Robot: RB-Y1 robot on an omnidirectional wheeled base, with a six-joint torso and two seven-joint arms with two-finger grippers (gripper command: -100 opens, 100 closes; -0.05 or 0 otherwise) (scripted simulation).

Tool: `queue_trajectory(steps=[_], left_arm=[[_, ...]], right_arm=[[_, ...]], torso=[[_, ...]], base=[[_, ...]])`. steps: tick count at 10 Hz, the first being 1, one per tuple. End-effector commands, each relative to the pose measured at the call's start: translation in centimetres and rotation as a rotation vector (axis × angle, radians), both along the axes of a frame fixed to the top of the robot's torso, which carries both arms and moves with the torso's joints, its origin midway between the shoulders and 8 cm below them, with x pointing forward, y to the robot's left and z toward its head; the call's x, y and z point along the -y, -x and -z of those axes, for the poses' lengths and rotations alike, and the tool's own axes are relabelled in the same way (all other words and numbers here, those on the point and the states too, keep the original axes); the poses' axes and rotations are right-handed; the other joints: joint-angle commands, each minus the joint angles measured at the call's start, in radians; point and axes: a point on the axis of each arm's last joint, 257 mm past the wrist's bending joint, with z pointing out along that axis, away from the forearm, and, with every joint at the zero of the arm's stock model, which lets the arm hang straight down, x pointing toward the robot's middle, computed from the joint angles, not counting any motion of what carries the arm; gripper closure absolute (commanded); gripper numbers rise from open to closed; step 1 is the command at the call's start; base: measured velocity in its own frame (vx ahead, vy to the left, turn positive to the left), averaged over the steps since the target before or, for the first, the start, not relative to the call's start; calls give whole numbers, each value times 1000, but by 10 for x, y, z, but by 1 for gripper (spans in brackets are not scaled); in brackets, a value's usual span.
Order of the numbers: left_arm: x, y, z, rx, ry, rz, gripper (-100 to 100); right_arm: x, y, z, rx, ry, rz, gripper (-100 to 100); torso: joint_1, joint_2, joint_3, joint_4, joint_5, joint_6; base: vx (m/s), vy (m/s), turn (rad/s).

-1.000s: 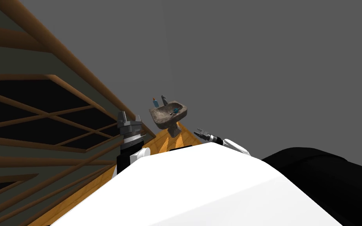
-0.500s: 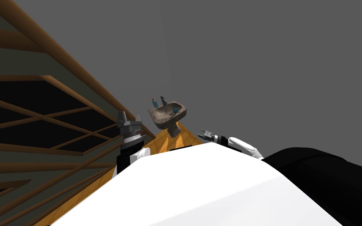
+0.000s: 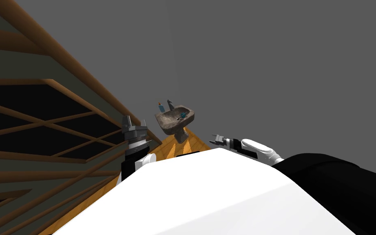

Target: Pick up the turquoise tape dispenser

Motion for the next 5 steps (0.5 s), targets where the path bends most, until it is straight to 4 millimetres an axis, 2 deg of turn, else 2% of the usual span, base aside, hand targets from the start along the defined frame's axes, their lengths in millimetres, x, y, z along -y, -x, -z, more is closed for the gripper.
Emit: queue_trajectory(steps=[1, 2, 5], left_arm=[[0, 0, 0, 0, 0, 0, 0], [0, 0, 0, 0, 0, 0, 0], [0, 0, 0, 0, 0, 0, 0]], right_arm=[[19, -1, 1, 12, 99, -43, -100], [23, -1, 1, 9, 113, -52, -100], [54, -8, -5, 39, 278, -130, -100]], torso=[[0, 0, 0, 0, 0, 0], [0, -1, -1, 0, 0, 0], [1, -1, 0, 0, 0, 0]], base=[[40, 55, 11], [30, 49, 4], [38, 68, 26]])
